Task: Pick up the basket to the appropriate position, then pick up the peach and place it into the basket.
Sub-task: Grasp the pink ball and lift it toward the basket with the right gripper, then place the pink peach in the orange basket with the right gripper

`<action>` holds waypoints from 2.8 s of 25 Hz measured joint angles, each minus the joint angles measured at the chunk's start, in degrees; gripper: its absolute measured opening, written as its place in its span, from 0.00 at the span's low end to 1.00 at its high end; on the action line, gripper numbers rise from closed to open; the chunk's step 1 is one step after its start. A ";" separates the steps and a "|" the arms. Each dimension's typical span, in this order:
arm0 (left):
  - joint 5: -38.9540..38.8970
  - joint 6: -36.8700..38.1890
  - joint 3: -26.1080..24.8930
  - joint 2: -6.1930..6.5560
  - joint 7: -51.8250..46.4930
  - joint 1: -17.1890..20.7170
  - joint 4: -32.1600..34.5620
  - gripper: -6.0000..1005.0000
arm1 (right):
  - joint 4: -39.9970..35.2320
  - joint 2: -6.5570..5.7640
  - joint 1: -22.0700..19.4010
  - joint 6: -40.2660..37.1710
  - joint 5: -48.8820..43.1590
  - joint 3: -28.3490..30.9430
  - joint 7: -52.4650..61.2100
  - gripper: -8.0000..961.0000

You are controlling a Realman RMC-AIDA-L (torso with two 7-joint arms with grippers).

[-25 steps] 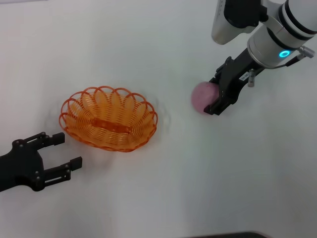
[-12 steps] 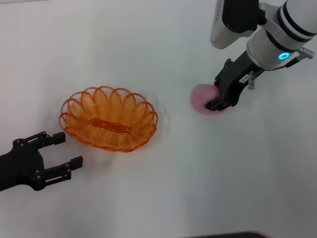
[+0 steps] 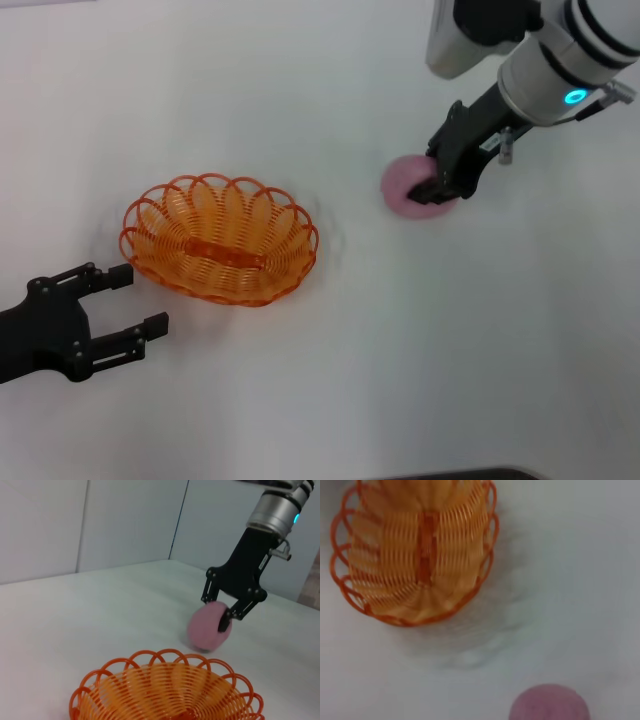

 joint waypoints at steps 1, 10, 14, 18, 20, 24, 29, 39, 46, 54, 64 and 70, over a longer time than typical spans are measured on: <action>-0.04 -0.04 -0.01 0.00 0.00 0.00 -0.05 0.78 | -1.31 -0.03 -0.26 -0.63 0.72 0.29 -0.05 0.38; -0.28 -0.25 -0.45 0.00 -0.02 -0.59 -0.69 0.78 | -11.27 -0.44 -3.16 -4.97 9.26 0.67 -0.01 0.29; -0.31 -0.26 -0.53 0.01 -0.04 -0.82 -0.97 0.78 | -11.90 -0.46 -3.31 -5.31 10.11 0.38 0.00 0.26; -0.31 -0.24 -0.53 0.08 -0.03 -1.08 -1.21 0.78 | -11.60 -0.32 -3.31 -5.01 10.61 -0.01 -0.30 0.23; -0.31 -0.23 -0.53 0.06 -0.03 -1.13 -1.24 0.78 | -11.55 -0.20 -3.30 -5.01 11.61 -0.79 -0.42 0.23; -0.40 -0.26 -0.52 0.02 -0.10 -1.20 -1.32 0.78 | -11.31 -0.01 -3.27 -4.94 14.38 -4.03 -0.45 0.22; -0.41 -0.26 -0.52 0.00 -0.11 -1.28 -1.32 0.78 | -11.20 0.21 -2.62 -4.60 17.55 -9.30 0.00 0.22; -1.10 0.00 -0.61 0.02 -0.10 -0.98 -1.38 0.78 | -10.67 0.39 -1.65 1.01 22.64 -18.01 0.11 0.22; -1.10 0.02 -0.62 0.00 -0.05 -0.93 -1.38 0.78 | -4.05 0.40 -0.03 8.17 24.71 -23.08 -0.10 0.22; -1.10 0.07 -0.61 0.00 -0.07 -1.01 -1.38 0.78 | -0.45 0.40 0.40 13.83 26.44 -26.94 -0.78 0.22; -1.10 0.11 -0.61 0.00 -0.10 -0.98 -1.55 0.78 | 0.16 0.26 0.01 14.90 28.61 -26.99 -1.17 0.30; -1.10 0.11 -0.61 0.00 -0.10 -1.21 -1.56 0.78 | 1.86 0.18 0.26 15.70 29.16 -26.88 -1.52 0.56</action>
